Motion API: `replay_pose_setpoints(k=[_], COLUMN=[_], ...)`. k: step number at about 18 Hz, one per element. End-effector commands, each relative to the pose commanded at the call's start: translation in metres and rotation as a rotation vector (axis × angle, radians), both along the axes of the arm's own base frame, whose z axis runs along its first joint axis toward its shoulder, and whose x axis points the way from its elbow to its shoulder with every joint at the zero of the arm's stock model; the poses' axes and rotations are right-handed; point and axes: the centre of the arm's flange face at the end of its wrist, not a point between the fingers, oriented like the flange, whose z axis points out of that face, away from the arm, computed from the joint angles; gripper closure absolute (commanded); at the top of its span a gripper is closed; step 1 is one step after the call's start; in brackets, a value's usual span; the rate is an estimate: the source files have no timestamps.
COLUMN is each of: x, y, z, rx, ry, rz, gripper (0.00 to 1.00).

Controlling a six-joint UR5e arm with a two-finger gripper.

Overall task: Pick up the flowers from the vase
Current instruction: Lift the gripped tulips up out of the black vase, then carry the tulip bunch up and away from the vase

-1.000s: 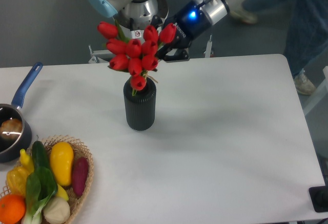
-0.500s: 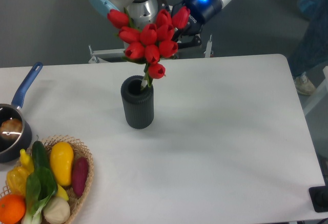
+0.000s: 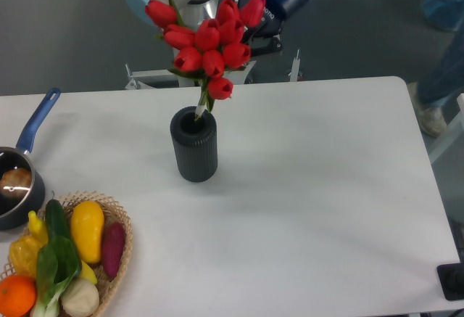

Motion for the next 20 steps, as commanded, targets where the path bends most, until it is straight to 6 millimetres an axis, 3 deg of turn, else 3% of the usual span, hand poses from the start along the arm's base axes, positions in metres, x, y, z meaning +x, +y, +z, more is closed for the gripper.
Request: replay_pose_setpoints(k=[3,9,13,16,20], x=[-0.029,-0.098,-0.11,-0.127,-0.136], y=[-0.022,-0.035,-0.033,-0.037,-0.049], z=[-0.003,-0.018,-0.012,-0.032,-0.04], rx=[-0.002,-0.006,-0.041,-0.106,-0.133], ry=[0.002,0.045,0.12,0.16,0.161], rz=[0.058,0.094,0.068,0.043,0.054], gripper=[0.95,0.95,0.95,0.95,0.95])
